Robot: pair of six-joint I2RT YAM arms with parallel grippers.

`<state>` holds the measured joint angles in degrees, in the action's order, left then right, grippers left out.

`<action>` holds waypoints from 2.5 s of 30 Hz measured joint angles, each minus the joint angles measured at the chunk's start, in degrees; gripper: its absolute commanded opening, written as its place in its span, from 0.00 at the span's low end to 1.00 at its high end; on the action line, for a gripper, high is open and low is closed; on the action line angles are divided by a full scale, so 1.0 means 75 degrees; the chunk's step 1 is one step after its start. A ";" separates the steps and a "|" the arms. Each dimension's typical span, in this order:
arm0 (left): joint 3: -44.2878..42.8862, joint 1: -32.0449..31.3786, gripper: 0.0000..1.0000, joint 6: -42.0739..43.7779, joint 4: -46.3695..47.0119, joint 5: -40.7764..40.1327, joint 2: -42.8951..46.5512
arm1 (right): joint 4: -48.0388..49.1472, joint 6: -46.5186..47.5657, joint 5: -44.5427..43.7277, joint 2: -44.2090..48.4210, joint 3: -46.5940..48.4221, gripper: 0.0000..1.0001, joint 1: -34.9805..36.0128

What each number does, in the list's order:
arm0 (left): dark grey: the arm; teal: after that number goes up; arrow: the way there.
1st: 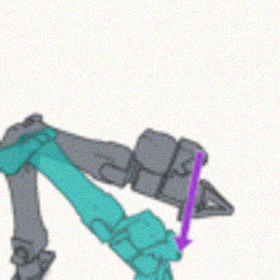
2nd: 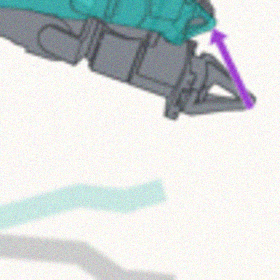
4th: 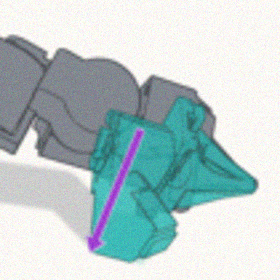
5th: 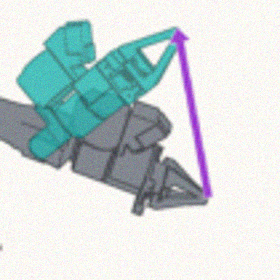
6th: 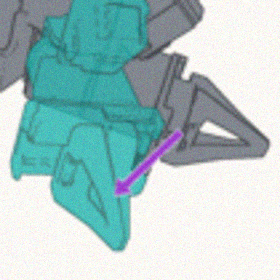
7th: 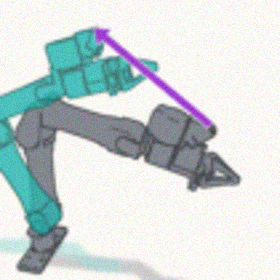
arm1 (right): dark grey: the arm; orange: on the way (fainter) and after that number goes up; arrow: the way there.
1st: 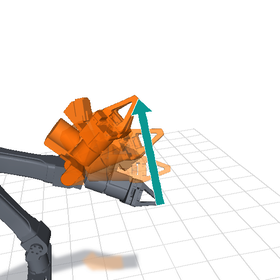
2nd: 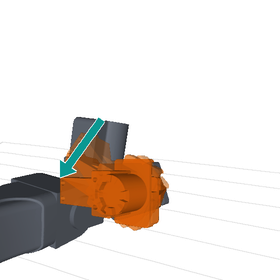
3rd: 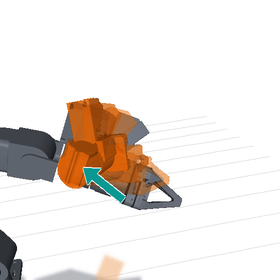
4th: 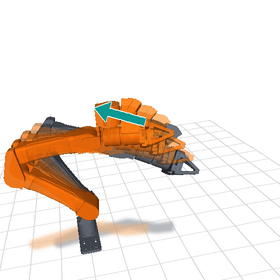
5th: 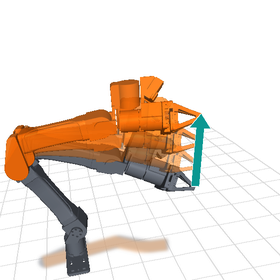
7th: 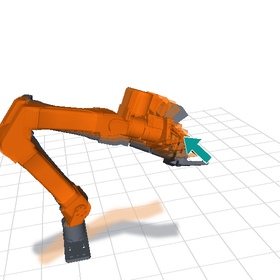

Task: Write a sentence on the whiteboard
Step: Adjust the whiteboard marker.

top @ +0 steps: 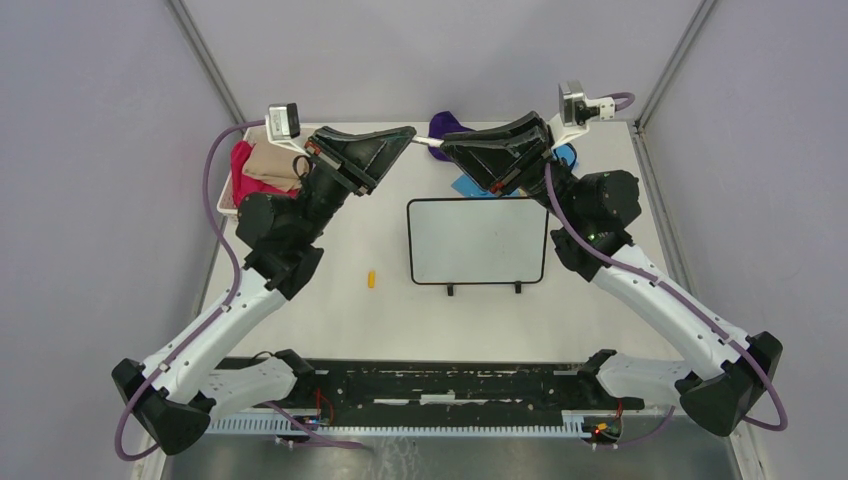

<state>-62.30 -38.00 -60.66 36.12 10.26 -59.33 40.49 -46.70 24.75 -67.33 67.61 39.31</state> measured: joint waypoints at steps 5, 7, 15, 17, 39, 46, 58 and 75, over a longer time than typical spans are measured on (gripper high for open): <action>-0.0003 0.0000 0.02 -0.0003 0.0000 0.0035 0.0003 | 0.0000 0.0006 0.0032 0.0000 -0.0006 0.24 -0.0009; -0.0020 0.0000 0.02 -0.0003 -0.0017 0.0052 0.0003 | 0.0003 0.0009 0.0032 0.0003 -0.0017 0.32 -0.0012; -0.0122 0.0000 0.02 -0.0052 -0.0259 0.0102 -0.0055 | 0.0242 -0.0146 0.0131 0.0125 -0.0178 0.52 -0.0070; -0.0169 0.0000 0.02 -0.0076 -0.0335 0.0125 -0.0085 | 0.0356 -0.0265 0.0154 0.0175 -0.0262 0.52 -0.0128; -0.0688 0.0006 0.02 -0.0268 -0.0892 0.0455 -0.0262 | 0.0629 -0.0653 0.0210 0.0268 -0.0417 0.37 -0.0300; -0.0717 0.0006 0.02 -0.0265 -0.0988 0.0458 -0.0344 | 0.0338 -0.0533 0.0207 0.0265 -0.0414 0.32 -0.0300; -0.0723 0.0006 0.02 -0.0259 -0.1052 0.0458 -0.0385 | 0.0131 -0.0423 0.0152 0.0248 -0.0408 0.36 -0.0300; -0.0723 0.0006 0.02 -0.0251 -0.1145 0.0460 -0.0382 | 0.0114 -0.0385 -0.0052 0.0248 -0.0452 0.08 -0.0300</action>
<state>-67.72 -37.95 -62.54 27.53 13.72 -62.19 41.34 -49.58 24.36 -65.47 64.23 37.06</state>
